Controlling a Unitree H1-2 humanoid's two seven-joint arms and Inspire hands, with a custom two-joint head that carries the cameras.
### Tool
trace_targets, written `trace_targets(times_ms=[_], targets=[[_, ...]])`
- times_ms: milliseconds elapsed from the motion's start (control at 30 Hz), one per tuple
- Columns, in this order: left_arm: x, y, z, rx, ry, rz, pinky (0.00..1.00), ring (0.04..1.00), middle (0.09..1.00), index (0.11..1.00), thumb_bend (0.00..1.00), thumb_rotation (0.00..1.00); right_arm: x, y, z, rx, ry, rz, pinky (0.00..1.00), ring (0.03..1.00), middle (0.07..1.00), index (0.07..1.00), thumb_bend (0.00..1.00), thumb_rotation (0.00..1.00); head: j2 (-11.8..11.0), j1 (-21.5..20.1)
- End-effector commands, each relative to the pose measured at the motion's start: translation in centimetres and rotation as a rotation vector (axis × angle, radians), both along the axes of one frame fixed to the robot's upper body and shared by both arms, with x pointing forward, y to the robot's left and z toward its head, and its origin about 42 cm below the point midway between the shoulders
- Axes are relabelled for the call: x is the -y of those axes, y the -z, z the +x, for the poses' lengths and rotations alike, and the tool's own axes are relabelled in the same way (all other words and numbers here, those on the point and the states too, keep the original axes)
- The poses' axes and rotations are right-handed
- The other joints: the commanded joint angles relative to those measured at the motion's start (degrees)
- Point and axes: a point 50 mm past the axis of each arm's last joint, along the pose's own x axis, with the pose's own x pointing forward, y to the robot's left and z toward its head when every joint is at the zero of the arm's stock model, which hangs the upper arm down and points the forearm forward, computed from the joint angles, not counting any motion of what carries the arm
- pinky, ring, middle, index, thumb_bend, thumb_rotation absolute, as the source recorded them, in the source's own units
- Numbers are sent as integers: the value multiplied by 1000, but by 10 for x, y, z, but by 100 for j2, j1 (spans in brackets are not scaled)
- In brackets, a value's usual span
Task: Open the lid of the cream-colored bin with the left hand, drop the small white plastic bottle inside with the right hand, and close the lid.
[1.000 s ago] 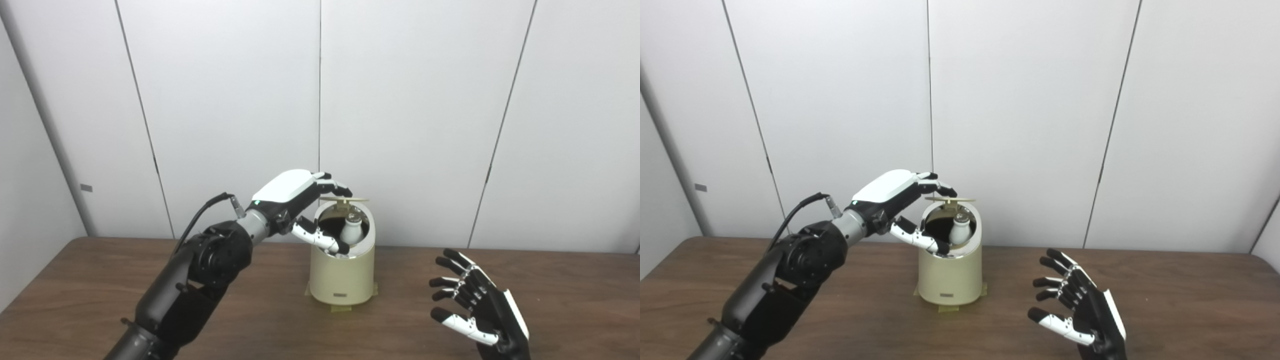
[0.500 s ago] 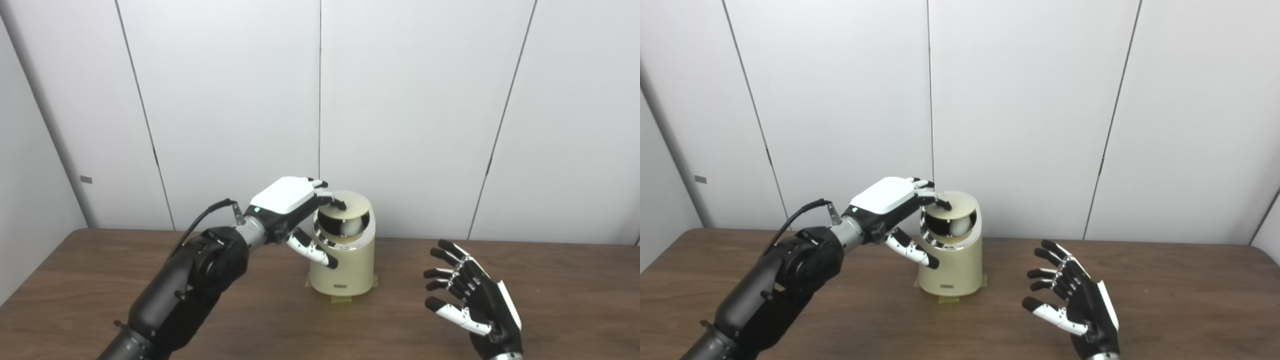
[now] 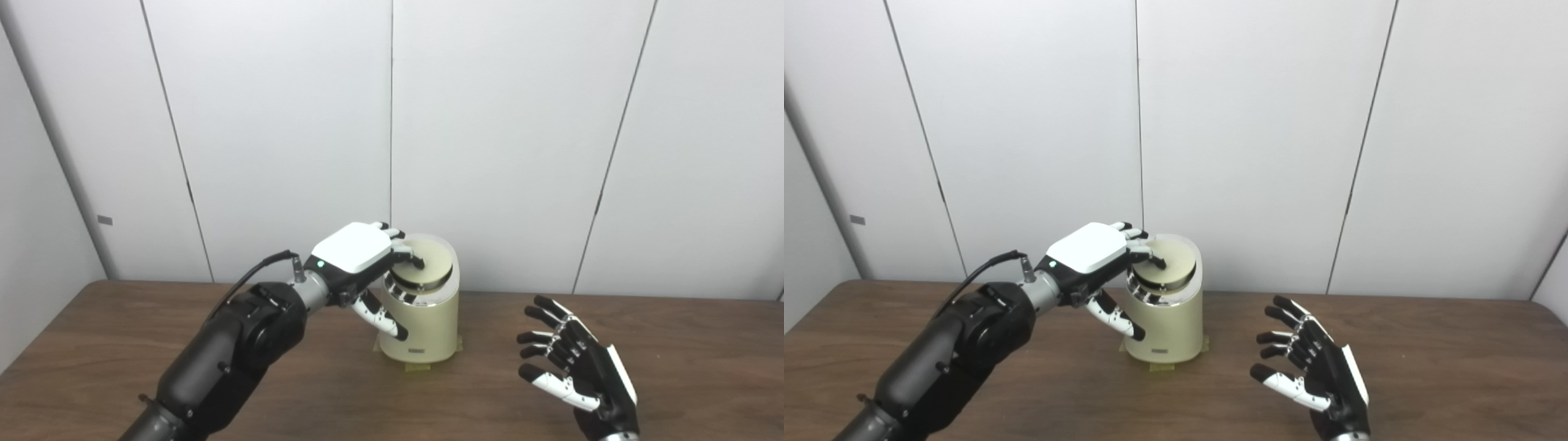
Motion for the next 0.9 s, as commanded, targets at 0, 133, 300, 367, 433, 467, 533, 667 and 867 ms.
trace_targets(times_ms=[0, 133, 300, 367, 433, 467, 533, 667, 867], targets=[[2, -27, 0, 78, 26, 6, 1000, 957, 812, 806, 986, 388, -2, -19, 7, 73, 0, 6, 510, 615, 788, 796, 884, 261, 12, -1], [4, -25, -3, 78, 32, 22, 1000, 961, 816, 808, 989, 394, -1, -19, 7, 80, -7, 2, 499, 617, 790, 796, 872, 263, 46, -3], [7, -23, -6, 69, 36, 41, 1000, 960, 825, 808, 985, 405, -3, -21, 5, 65, -2, 7, 527, 625, 801, 799, 870, 259, 73, -8], [8, -20, -6, 67, 37, 44, 1000, 954, 822, 806, 987, 412, -2, -22, 4, 68, -6, 6, 520, 631, 802, 803, 865, 265, 87, -9], [9, -17, -6, 63, 38, 54, 1000, 951, 817, 803, 990, 412, -3, -23, 4, 68, -5, 6, 516, 630, 800, 804, 865, 262, 100, -22], [10, -15, -6, 60, 35, 74, 1000, 954, 819, 805, 987, 420, -3, -24, 4, 68, -5, 6, 519, 629, 799, 804, 867, 262, 108, -30], [13, -10, -7, 60, 35, 112, 1000, 962, 830, 816, 974, 435, -3, -24, 4, 71, -11, 9, 512, 624, 803, 808, 858, 254, 122, -34], [19, -1, -11, 69, 38, 202, 1000, 971, 843, 833, 978, 434, -3, -23, 3, 66, -10, 19, 504, 621, 802, 802, 866, 252, 154, -48], [24, 12, -12, 17, 31, 257, 1000, 966, 831, 821, 993, 396, -2, -23, 3, 65, -7, 16, 500, 623, 803, 801, 857, 251, 179, -55]])
